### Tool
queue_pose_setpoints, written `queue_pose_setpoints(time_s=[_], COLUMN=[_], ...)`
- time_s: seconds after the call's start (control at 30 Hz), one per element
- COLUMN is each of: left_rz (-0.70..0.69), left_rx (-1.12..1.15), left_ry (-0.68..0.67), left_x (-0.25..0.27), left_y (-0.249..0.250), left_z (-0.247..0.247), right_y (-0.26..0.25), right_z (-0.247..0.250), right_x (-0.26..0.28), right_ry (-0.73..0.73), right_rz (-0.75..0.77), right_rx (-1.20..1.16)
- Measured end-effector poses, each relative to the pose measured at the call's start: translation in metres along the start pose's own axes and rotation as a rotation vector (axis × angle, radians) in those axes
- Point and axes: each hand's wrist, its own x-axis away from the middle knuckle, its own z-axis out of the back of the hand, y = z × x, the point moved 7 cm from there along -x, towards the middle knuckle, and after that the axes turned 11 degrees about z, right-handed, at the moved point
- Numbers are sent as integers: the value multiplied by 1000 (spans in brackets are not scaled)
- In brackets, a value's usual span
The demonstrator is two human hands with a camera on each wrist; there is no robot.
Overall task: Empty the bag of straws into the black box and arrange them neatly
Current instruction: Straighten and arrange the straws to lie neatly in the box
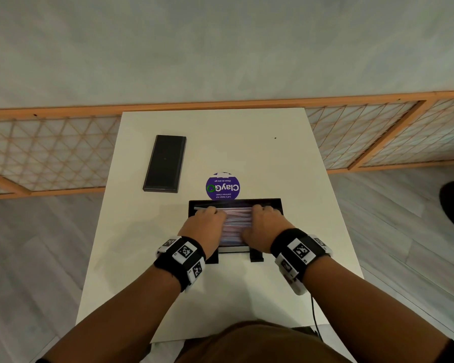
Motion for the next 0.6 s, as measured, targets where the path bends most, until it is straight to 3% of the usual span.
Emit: queue_pose_setpoints(time_s=[0.3,0.6], left_rz=[-2,-21], left_rx=[28,40], left_ry=[63,154], left_x=[1,5], left_y=[-4,-1], left_z=[-4,-1], right_y=[-17,-7], right_z=[13,7], right_x=[-17,-30], right_ry=[-206,-274], right_rz=[131,58], right_rx=[84,-15])
